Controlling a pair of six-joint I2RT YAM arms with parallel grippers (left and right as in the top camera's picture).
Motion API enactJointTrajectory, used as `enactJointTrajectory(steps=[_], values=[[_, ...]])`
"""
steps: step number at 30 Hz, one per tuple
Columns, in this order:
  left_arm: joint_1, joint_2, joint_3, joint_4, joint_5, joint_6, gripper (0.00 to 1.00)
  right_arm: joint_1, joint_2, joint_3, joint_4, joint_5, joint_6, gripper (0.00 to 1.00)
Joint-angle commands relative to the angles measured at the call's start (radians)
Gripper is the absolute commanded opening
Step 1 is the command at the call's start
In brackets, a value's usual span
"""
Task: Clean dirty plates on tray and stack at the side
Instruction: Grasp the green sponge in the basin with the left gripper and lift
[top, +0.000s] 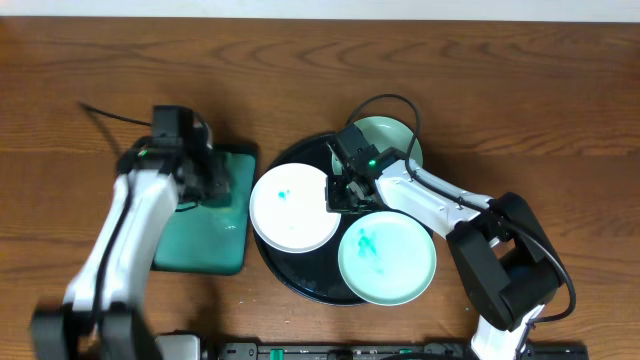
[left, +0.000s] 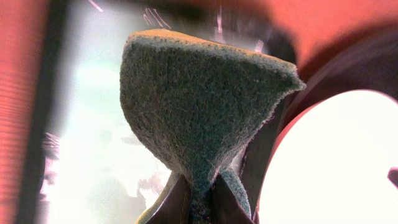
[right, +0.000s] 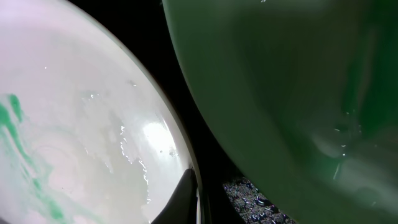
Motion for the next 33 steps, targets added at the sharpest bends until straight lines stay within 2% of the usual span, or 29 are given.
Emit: enactJointTrajectory(steps=[1,11,18,21,25,29,33], values=[[-0.002,-0.18,0.01,0.006,-0.152,-0.012,0.07,0.021,0.056,-0.01,-0.003,0.0,-0.001,0.01],[-0.002,-0.412,0.01,0.089,-0.204,0.041,0.07,0.021,0.056,-0.01,-0.003,-0.001,-0.009,0.01],[-0.002,-0.456,0.01,0.085,-0.211,0.056,0.08,0.021,0.056,-0.01,-0.003,0.0,-0.016,0.01],[-0.002,-0.443,0.009,0.073,-0.211,0.055,0.07,0.021,0.056,-0.01,-0.003,0.0,-0.016,0.01],[-0.001,-0.387,0.009,0.035,-0.211,-0.005,0.07,0.02,0.056,-0.01,-0.002,0.0,-0.016,0.01],[-0.001,-0.276,0.009,-0.06,-0.208,-0.158,0.07,0.02,0.056,-0.01,-0.002,0.0,-0.016,0.01],[-0.001,-0.145,0.009,-0.183,-0.091,-0.207,0.07,0.021,0.056,-0.01,-0.003,-0.001,-0.017,0.01]])
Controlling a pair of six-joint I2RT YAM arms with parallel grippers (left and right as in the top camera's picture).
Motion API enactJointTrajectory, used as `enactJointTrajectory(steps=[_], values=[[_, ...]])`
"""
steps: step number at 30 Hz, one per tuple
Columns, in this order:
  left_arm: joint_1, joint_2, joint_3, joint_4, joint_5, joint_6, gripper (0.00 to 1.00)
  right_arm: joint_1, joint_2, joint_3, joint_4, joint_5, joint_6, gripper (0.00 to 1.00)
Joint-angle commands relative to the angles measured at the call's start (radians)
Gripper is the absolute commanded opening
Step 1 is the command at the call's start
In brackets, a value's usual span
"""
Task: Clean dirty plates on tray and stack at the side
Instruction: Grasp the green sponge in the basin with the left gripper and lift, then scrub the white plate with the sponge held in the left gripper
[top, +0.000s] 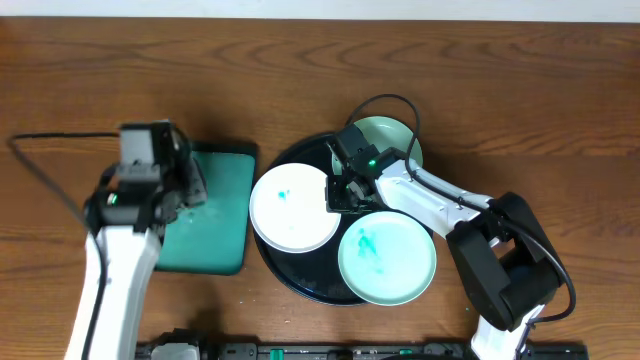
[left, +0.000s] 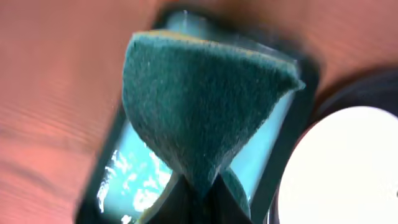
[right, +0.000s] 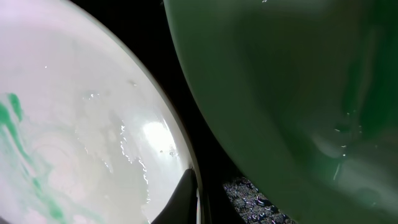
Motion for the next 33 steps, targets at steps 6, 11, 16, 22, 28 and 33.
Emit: enactJointTrajectory(steps=[6,11,16,22,28,33], values=[[-0.001,0.225,0.01,-0.132,0.274,-0.051,0.07,0.021,0.056,-0.01,-0.003,-0.001,-0.019,0.01],[0.001,0.259,0.01,-0.148,0.312,-0.04,0.07,0.021,0.056,-0.01,-0.003,-0.001,-0.019,0.01],[0.002,0.256,0.014,-0.143,0.313,-0.003,0.07,0.021,0.056,-0.01,-0.003,-0.001,-0.019,0.01],[-0.058,0.19,0.017,-0.09,0.312,0.031,0.07,0.021,0.055,-0.01,0.007,-0.001,-0.019,0.01],[-0.211,0.169,0.016,0.001,0.299,0.006,0.07,0.021,0.056,-0.01,0.008,-0.001,-0.019,0.01],[-0.29,0.248,0.016,0.057,0.267,-0.051,0.07,0.021,0.056,-0.01,0.004,-0.001,-0.019,0.01]])
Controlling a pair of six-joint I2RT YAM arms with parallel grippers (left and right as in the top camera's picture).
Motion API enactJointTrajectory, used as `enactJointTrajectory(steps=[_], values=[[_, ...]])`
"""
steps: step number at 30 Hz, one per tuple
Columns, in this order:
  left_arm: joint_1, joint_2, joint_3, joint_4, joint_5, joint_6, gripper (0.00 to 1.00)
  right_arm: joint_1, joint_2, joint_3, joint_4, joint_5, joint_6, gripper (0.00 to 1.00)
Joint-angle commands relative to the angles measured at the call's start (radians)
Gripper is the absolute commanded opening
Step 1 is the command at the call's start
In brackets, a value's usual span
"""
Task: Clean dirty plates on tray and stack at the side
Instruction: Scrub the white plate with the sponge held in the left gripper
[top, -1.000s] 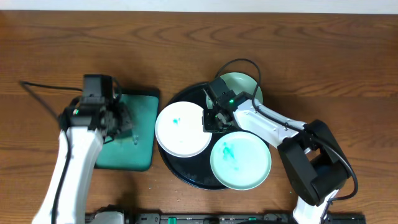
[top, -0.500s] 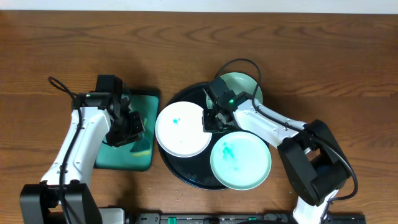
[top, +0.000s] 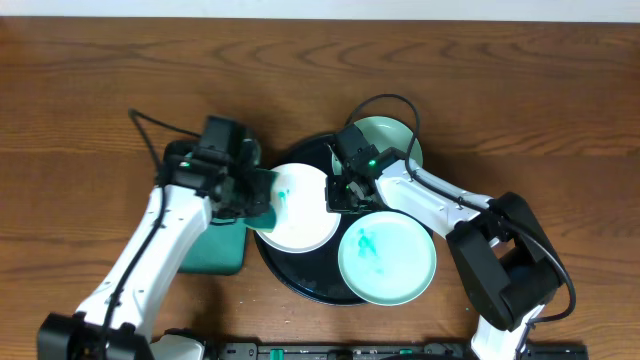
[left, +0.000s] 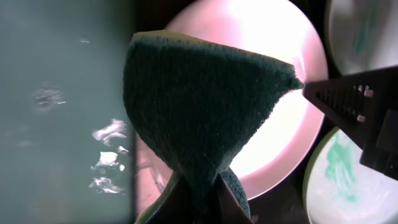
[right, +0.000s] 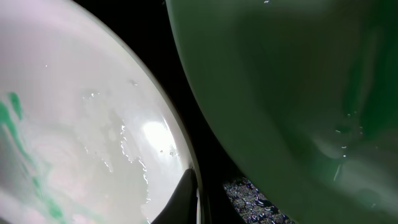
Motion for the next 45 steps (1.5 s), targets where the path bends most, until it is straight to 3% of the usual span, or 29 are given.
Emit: enactJointTrajectory(steps=[1,9,15,25,33,40,45], values=[[-0.035,0.071,0.017,0.025,-0.031,-0.053,0.07,0.021,0.056,-0.01,0.003,0.0,-0.012,0.01],[-0.046,0.268,0.017,0.099,-0.09,-0.098,0.07,0.021,0.056,-0.01,-0.006,0.0,-0.012,0.01],[-0.076,0.385,0.017,0.102,0.015,-0.095,0.07,0.021,0.056,-0.01,-0.005,0.0,-0.012,0.01],[-0.224,0.394,0.017,0.161,0.191,-0.085,0.07,0.021,0.056,-0.01,-0.005,0.0,-0.012,0.01],[-0.231,0.394,0.017,0.276,0.202,-0.119,0.07,0.021,0.056,-0.01,-0.005,0.0,-0.012,0.01],[-0.156,0.394,0.017,0.448,-0.043,-0.161,0.07,0.021,0.056,-0.01,-0.014,0.0,-0.011,0.01],[-0.112,0.394,0.017,0.412,-0.314,-0.159,0.07,0.021,0.056,-0.01,-0.026,0.0,-0.011,0.01]])
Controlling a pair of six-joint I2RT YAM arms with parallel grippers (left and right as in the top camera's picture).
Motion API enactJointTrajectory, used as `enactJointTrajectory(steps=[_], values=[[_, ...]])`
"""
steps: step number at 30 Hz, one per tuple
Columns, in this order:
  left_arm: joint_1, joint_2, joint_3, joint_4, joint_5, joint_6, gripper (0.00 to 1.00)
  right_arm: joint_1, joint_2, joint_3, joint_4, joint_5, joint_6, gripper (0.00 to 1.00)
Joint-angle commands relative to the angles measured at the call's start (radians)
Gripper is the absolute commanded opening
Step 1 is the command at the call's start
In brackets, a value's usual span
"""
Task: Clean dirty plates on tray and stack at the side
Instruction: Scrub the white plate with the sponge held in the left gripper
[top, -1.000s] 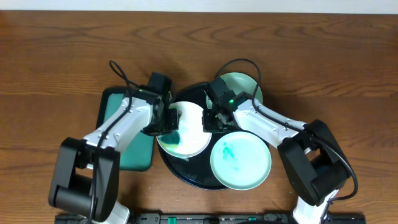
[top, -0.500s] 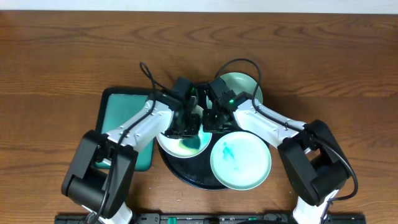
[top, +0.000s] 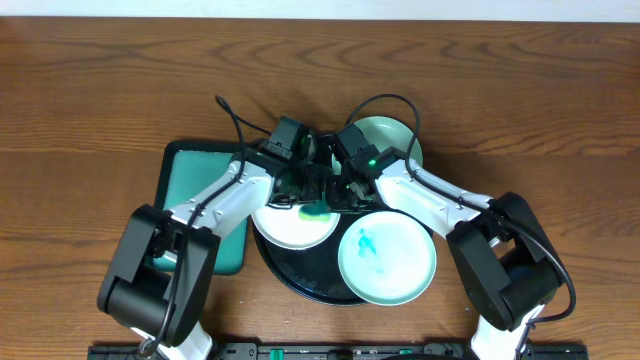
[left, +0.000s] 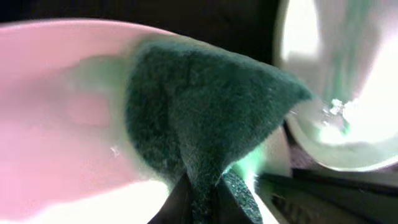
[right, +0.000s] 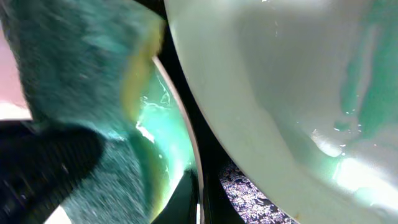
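On the black round tray (top: 298, 276) lies a white plate (top: 283, 229) with green smear. My left gripper (top: 309, 194) is shut on a dark green sponge (top: 316, 210), pressed flat on the plate's right part. In the left wrist view the sponge (left: 205, 112) covers the plate (left: 56, 124) just ahead of the left gripper (left: 200, 194). My right gripper (top: 340, 193) is shut on the white plate's right rim (right: 193, 163); from the right wrist the sponge (right: 62, 74) fills the left, close to the right gripper (right: 198, 190).
A pale green plate (top: 387, 258) with a teal smear sits on the tray's front right. Another pale green plate (top: 398, 138) lies at the tray's back right. A teal mat (top: 195, 190) lies left of the tray. The two grippers are almost touching.
My left gripper has carried the sponge from the white plate's left edge to its right part, where it presses down beside the right gripper. The right gripper has not moved.
My left gripper held the sponge over the teal mat, then further left above the mat's edge. Then it was at the white plate's left edge, and now the sponge lies on the plate. All along, the right gripper stayed shut on the plate's rim.
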Motion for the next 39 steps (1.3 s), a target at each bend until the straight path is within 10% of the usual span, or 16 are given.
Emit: enactJointTrajectory(steps=[1,9,20,32,39], values=[[0.068,0.029,-0.002,-0.032,-0.41,-0.005,0.07,0.021,0.056,-0.012,-0.016,0.0,-0.012,0.01],[0.086,0.029,-0.002,-0.28,-0.692,-0.068,0.07,0.021,0.056,-0.012,-0.013,0.0,-0.012,0.01],[0.085,0.029,-0.002,-0.465,-0.689,-0.155,0.07,0.021,0.056,-0.012,-0.013,0.0,-0.012,0.01],[0.023,0.029,-0.002,-0.52,-0.073,0.182,0.07,0.021,0.056,-0.012,-0.006,0.001,-0.012,0.01],[-0.083,0.029,-0.002,-0.419,-0.022,0.195,0.07,0.021,0.056,-0.012,-0.006,0.001,-0.012,0.01]])
